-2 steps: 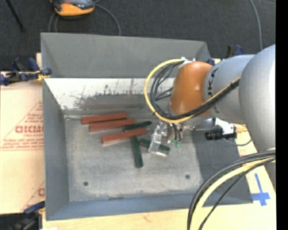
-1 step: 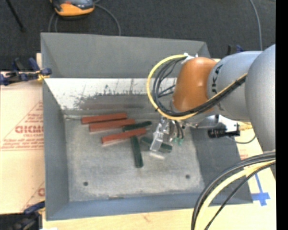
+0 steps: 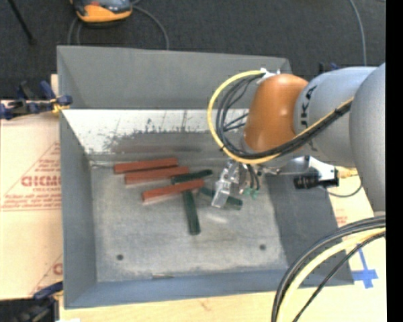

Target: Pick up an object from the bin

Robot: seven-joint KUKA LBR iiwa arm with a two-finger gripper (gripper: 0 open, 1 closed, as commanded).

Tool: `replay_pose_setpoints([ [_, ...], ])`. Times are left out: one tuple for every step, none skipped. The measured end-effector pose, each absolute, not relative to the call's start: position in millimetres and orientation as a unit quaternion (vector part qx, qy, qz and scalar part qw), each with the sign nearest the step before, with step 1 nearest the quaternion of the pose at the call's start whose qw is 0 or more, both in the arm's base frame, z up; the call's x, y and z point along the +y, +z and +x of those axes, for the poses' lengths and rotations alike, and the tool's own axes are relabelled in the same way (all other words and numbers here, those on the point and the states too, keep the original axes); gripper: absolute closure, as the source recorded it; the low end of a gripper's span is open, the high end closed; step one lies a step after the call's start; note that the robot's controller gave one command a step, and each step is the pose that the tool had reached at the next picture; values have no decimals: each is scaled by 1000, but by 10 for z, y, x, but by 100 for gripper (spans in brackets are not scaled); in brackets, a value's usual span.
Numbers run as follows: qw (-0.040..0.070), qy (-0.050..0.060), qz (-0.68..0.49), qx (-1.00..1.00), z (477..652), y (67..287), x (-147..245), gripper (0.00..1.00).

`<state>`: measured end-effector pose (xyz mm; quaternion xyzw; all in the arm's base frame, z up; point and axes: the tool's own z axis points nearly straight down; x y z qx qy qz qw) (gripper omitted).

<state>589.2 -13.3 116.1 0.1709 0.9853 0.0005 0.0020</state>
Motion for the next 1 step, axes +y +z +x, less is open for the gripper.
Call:
replay_pose_setpoints([
  [1,0,171,985,5886,1286,-135,100],
])
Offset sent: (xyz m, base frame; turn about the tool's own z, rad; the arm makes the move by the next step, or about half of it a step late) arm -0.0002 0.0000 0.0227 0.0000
